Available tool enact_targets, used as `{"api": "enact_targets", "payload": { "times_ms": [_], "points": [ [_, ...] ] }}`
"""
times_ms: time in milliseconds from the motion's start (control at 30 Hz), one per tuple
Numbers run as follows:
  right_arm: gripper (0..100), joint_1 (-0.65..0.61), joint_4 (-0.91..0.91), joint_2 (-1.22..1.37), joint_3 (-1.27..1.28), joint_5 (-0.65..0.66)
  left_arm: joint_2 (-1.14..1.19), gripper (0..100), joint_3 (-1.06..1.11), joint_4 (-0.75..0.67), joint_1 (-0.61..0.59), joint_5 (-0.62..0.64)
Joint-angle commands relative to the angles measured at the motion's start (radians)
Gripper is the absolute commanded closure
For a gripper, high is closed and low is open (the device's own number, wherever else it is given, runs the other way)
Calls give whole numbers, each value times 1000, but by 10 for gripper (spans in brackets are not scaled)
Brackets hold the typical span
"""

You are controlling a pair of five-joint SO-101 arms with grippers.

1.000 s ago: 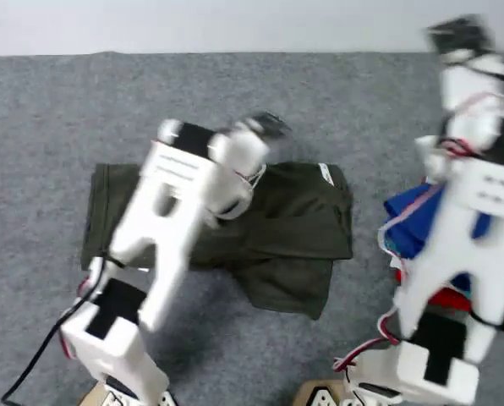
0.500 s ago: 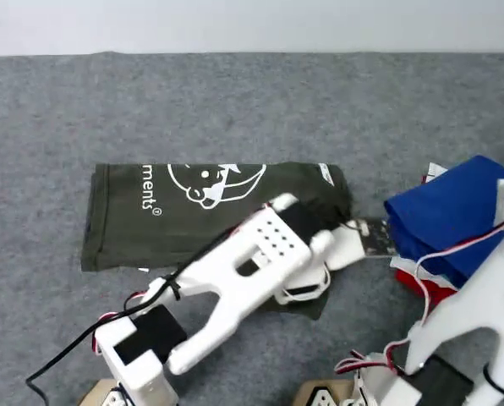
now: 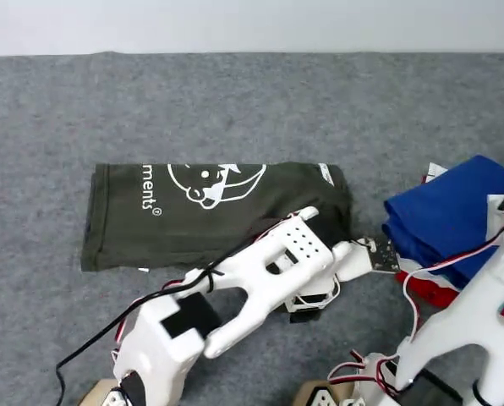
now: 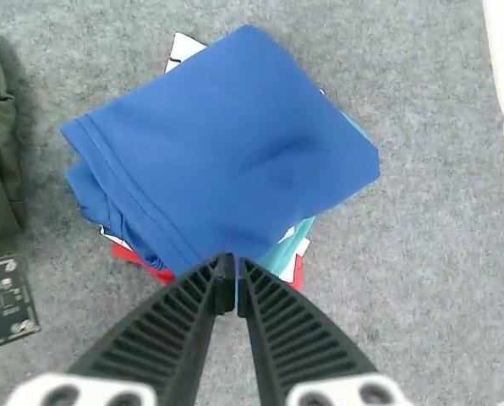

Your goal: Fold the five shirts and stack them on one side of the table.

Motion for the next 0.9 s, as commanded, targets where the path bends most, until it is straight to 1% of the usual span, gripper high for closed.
{"api": "enact_targets", "payload": {
  "times_ms": [0,100,233,300,500,600,667,867],
  "points": [
    [979,15,39,-30,-6,9,9,901,-58,-14,-2,-8],
    [980,15,39,-30,-6,9,8,997,-82,12,0,-12],
    [980,15,39,-30,-6,9,8,995,-177,120,-5,-11],
    [980,15,41,-30,-6,9,8,995,-248,149,-31,-12],
    [980,15,41,-31,-6,9,49,995,-452,133,-181,-15],
    [980,15,42,-31,-6,6,129,994,-532,135,-236,-58],
    [980,15,42,-31,-6,6,201,983,-582,133,-264,-78],
    [980,15,42,-31,-5,6,400,882,-820,132,-348,-80]
  ]
}}
